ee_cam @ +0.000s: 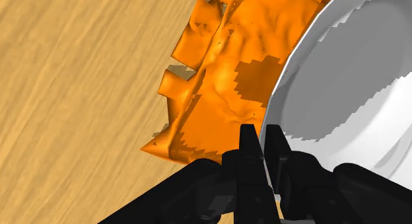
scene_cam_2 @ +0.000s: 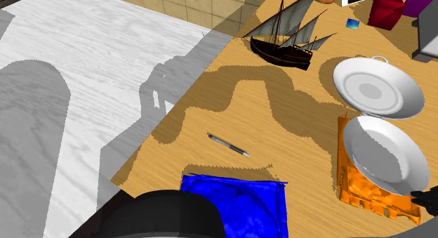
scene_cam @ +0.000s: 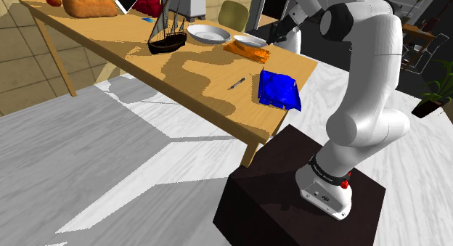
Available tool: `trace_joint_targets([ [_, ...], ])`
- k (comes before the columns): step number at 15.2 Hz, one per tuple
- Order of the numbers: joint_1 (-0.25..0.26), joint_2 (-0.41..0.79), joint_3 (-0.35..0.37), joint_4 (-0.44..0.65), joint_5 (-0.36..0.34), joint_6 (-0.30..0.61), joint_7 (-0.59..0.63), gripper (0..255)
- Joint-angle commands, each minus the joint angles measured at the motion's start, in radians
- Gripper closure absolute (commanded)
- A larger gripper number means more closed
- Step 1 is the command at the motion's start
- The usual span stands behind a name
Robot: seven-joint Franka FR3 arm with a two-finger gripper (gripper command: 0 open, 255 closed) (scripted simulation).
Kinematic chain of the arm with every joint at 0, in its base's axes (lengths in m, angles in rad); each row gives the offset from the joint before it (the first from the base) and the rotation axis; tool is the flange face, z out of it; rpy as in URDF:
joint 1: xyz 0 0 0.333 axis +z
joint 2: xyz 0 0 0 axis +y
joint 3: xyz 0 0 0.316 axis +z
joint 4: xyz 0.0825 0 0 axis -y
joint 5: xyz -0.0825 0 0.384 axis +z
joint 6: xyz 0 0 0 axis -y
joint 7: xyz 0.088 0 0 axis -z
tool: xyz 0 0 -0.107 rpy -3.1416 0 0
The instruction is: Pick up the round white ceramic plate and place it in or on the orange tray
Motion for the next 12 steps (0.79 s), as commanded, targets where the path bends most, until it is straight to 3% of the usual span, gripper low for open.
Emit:
trace_joint_targets([
  [1, 0.000, 0.000, 0.000, -0.003, 0.001, 0.003, -0.002, 255],
  [5, 0.000, 0.000, 0.000, -0.003, 0.001, 0.003, -0.002, 255],
  [6, 0.000, 0.000, 0.000, -0.003, 0.001, 0.003, -0.002, 0],
  [12, -0.011, -0.003, -0.003, 0.019, -0.003, -0.024, 0.003, 0],
])
